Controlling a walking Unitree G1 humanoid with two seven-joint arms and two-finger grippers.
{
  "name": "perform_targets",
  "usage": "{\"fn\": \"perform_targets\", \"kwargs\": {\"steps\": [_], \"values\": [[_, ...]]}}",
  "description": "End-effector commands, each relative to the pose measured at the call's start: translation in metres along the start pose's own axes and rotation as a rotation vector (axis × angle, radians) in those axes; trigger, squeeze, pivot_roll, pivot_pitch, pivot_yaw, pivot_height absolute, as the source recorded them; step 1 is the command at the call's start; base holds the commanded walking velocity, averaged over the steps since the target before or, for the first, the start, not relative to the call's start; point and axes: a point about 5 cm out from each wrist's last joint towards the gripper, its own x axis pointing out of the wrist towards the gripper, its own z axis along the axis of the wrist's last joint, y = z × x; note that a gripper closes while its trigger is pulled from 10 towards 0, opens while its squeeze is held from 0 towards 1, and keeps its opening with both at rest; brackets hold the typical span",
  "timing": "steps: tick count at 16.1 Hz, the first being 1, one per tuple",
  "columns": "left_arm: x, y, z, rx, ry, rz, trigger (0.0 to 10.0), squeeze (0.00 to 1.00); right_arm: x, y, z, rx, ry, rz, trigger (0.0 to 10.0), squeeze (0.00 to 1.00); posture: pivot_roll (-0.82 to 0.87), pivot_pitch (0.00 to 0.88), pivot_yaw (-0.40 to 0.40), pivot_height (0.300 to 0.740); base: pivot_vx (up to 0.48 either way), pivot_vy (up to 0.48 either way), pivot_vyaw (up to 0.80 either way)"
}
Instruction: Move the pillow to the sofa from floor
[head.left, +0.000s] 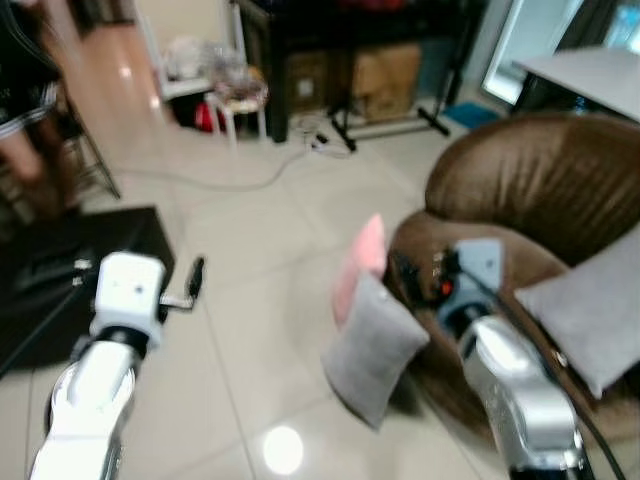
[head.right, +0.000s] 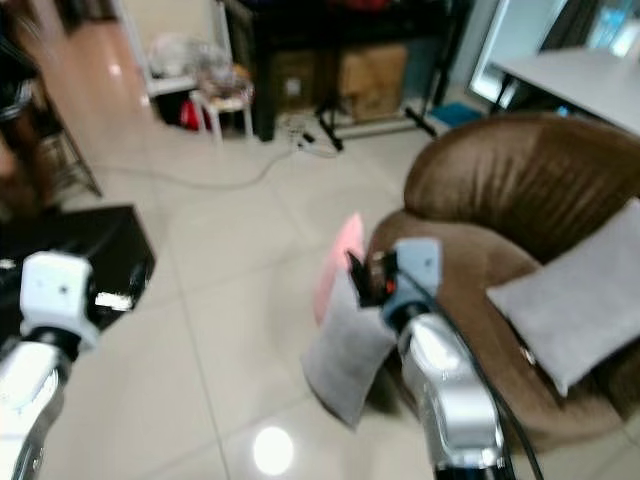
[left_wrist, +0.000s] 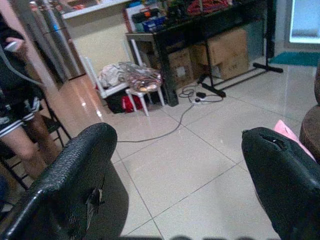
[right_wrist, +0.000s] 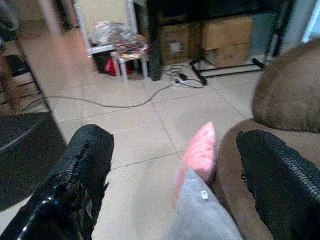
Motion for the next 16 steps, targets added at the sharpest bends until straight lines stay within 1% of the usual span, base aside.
{"fn": "perform_targets", "kwargs": {"steps": [1, 5, 7, 11, 13, 14, 16], "values": [[0.004, -0.008, 0.003, 0.000, -0.023, -0.052, 10.0, 0.00, -0.005, -0.010, 0.004, 0.000, -0.016, -0.060, 10.0, 0.00, -0.06, 0.000, 0.025, 0.740, 0.292, 0.000, -0.79], [0.006, -0.011, 0.003, 0.000, -0.031, -0.069, 10.0, 0.00, -0.006, -0.006, 0.004, 0.005, -0.027, -0.060, 10.0, 0.00, -0.07, 0.000, 0.024, 0.740, 0.291, 0.000, -0.79], [0.005, -0.011, 0.004, -0.006, -0.037, -0.063, 10.0, 0.00, -0.005, -0.006, 0.005, 0.006, -0.029, -0.055, 10.0, 0.00, -0.06, 0.000, 0.011, 0.740, 0.287, 0.000, 0.00], [0.001, -0.009, 0.005, -0.013, -0.040, -0.042, 10.0, 0.00, 0.005, 0.001, 0.010, 0.005, -0.033, -0.027, 10.0, 0.00, -0.04, 0.000, -0.014, 0.740, 0.289, 0.000, 0.00], [0.000, -0.009, 0.004, -0.015, -0.040, -0.037, 10.0, 0.00, 0.006, 0.004, 0.011, 0.007, -0.033, -0.009, 10.0, 0.00, -0.04, 0.000, -0.016, 0.740, 0.287, 0.000, 0.00], [-0.001, -0.009, 0.004, -0.017, -0.040, -0.034, 10.0, 0.00, 0.006, 0.008, 0.010, -0.023, -0.027, 0.025, 10.0, 0.00, -0.04, 0.000, -0.019, 0.740, 0.285, 0.000, 0.00], [-0.001, -0.009, 0.004, -0.020, -0.038, -0.032, 10.0, 0.00, 0.005, 0.009, 0.010, -0.043, -0.021, 0.041, 10.0, 0.00, -0.04, 0.000, -0.022, 0.740, 0.289, 0.000, 0.00]]}}
